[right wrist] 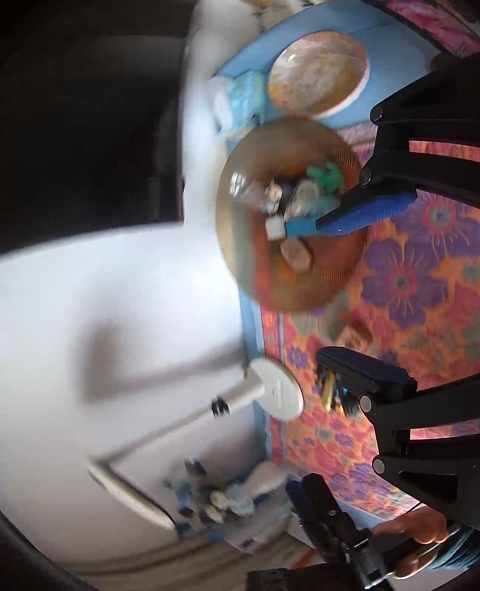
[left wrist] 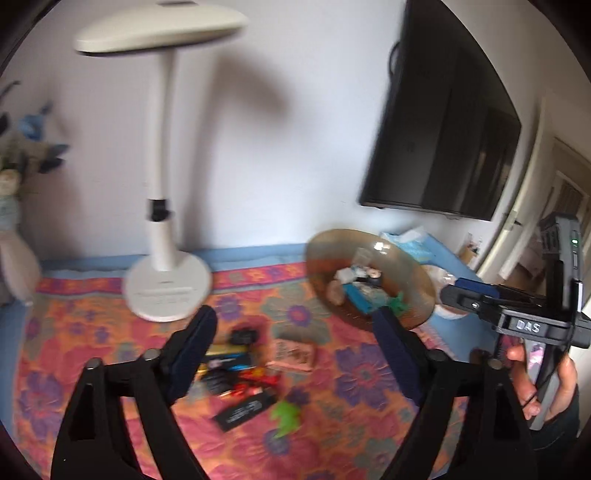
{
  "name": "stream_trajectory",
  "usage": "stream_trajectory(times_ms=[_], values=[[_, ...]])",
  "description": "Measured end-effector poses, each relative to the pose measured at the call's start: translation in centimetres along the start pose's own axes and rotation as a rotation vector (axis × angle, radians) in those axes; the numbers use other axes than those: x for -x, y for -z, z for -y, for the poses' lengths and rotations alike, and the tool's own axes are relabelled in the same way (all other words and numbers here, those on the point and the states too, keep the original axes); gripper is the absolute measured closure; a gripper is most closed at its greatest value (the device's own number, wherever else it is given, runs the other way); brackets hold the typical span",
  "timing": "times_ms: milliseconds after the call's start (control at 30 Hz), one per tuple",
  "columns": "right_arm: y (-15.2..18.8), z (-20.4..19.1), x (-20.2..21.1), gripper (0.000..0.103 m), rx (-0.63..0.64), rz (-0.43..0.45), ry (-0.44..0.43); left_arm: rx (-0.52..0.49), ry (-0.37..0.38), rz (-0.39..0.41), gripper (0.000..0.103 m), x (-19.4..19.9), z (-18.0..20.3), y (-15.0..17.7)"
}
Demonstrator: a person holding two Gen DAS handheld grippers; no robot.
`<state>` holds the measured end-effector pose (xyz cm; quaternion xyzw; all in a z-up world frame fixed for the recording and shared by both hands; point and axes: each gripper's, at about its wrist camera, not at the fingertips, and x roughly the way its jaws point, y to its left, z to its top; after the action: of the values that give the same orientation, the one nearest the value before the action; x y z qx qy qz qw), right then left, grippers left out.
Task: Organize rigid objects
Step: 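Drop the pink case in the bowl with left tool while right tool drops blue figure, then withdraw both open tools back over the remaining items, then grasp the black USB stick with the left tool while the right tool grasps the green translucent figure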
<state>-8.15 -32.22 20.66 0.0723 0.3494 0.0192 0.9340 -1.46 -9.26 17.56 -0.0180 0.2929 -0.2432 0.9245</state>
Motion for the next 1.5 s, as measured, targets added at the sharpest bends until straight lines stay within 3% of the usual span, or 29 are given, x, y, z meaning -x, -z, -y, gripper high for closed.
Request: stream_trajectory(times_ms=[67, 133, 233, 333, 433, 567, 667, 933, 1100, 1167, 1200, 1267, 1367, 1400, 1467, 1500], values=[[1.6, -2.2, -0.4, 0.039, 0.037, 0.015, -0.021, -0.004, -0.085, 0.012, 0.008, 1.3, -1.5, 1.9], [3.9, -4.2, -2.0, 0.024, 0.063, -0.002, -0.04, -0.006, -0.137, -0.019, 0.008, 1.1, -3.0, 4.0], [7.6, -5.5, -5.7, 0.021, 0.094, -0.006, 0.005, -0.015, -0.349, -0.114, 0.008, -1.6, -5.5, 8.4], [10.5, -5.4, -9.5, 0.022, 0.094, -0.071, -0.009, 0.007, -0.361, -0.198, 0.008, -3.9, -7.8, 12.0], [12.1, -4.4, -11.3, 0.022, 0.048, -0.137, -0.043, 0.027, -0.385, -0.217, 0.008, -4.9, -9.2, 13.9], [11.8, -3.8, -11.5, 0.02, 0.021, -0.131, -0.066, 0.04, -0.393, -0.164, 0.008, -4.3, -9.5, 13.7], [11.8, -3.5, -12.1, 0.02, 0.0, -0.162, -0.055, 0.033, -0.38, -0.167, 0.008, -4.1, -9.2, 13.9], [11.7, -3.9, -11.1, 0.02, 0.009, -0.129, -0.024, -0.03, -0.352, -0.199, 0.008, -4.3, -7.7, 14.0], [11.2, -5.9, -11.0, 0.02, -0.045, -0.199, -0.157, -0.154, -0.265, -0.213, 0.008, -2.6, -5.8, 12.2], [11.0, -7.4, -11.8, 0.026, -0.025, -0.231, -0.162, -0.209, -0.206, -0.228, 0.008, -2.3, -5.2, 11.1], [11.0, -8.0, -12.2, 0.035, -0.021, -0.244, -0.17, -0.239, -0.188, -0.241, 0.008, -2.5, -5.1, 10.7], [11.1, -9.1, -13.5, 0.039, -0.016, -0.271, -0.18, -0.3, -0.167, -0.257, 0.011, -3.5, -4.9, 10.4], [11.3, -9.5, -15.1, 0.04, -0.033, -0.29, -0.172, -0.34, -0.107, -0.316, 0.043, -6.2, -5.3, 10.6], [11.4, -9.6, -15.5, 0.043, -0.038, -0.292, -0.17, -0.334, -0.086, -0.34, 0.047, -7.2, -5.5, 10.7], [11.4, -9.6, -15.6, 0.056, -0.018, -0.282, -0.163, -0.32, -0.028, -0.359, 0.047, -8.8, -5.9, 10.6], [11.4, -9.7, -15.6, 0.069, 0.003, -0.279, -0.158, -0.312, 0.003, -0.359, 0.047, -9.2, -5.9, 10.5]])
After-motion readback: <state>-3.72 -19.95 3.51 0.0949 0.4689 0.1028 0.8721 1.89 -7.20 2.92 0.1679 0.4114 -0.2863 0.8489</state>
